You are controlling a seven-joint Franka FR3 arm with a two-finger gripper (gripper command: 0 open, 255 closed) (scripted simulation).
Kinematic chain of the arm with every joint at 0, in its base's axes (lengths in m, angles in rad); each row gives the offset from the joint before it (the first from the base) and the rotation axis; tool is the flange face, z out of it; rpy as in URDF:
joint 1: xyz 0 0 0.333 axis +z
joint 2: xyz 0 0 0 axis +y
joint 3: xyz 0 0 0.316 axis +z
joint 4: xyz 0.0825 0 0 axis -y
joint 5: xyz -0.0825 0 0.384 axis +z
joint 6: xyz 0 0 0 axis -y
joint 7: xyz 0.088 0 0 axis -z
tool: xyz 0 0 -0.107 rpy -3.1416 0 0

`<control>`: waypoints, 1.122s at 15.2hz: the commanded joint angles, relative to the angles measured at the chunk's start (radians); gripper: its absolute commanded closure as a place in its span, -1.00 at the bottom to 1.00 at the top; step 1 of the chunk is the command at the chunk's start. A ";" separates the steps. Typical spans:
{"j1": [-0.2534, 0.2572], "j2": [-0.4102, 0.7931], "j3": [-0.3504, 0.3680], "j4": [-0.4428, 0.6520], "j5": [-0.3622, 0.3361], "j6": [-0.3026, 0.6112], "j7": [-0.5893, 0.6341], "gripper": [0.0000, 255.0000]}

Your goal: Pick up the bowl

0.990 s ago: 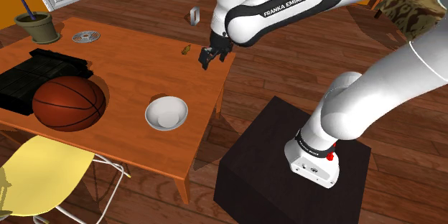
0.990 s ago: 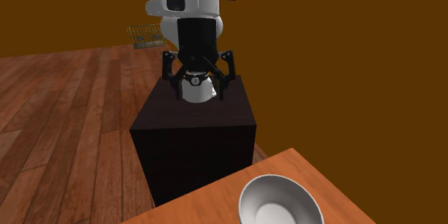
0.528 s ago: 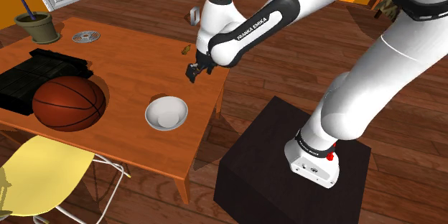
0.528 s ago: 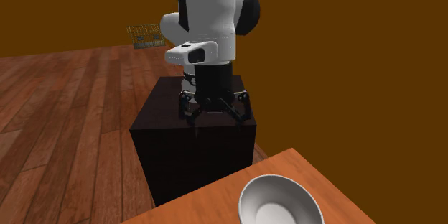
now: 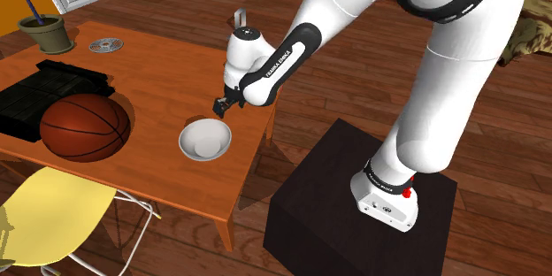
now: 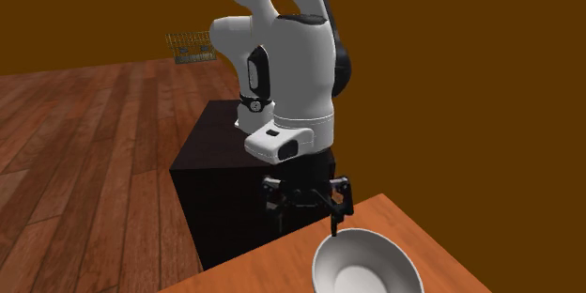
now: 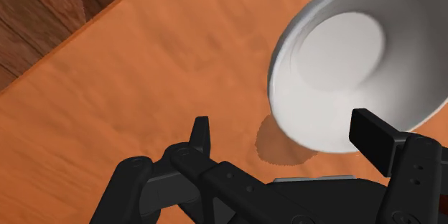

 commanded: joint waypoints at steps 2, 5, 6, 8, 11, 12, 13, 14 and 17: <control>0.032 0.129 -0.021 0.074 -0.042 0.057 0.050 -1.00; 0.041 0.155 -0.031 0.078 -0.050 0.080 0.058 -1.00; 0.045 0.168 -0.036 0.080 -0.055 0.091 0.062 -1.00; 0.052 0.195 -0.046 0.085 -0.063 0.113 0.070 -1.00; 0.063 0.229 -0.059 0.092 -0.072 0.140 0.079 -1.00; 0.063 0.229 -0.059 0.092 -0.072 0.140 0.079 -1.00; 0.063 0.229 -0.058 0.094 -0.072 0.139 0.079 1.00; 0.062 0.229 -0.058 0.094 -0.072 0.138 0.079 1.00; 0.063 0.229 -0.058 0.094 -0.072 0.139 0.079 1.00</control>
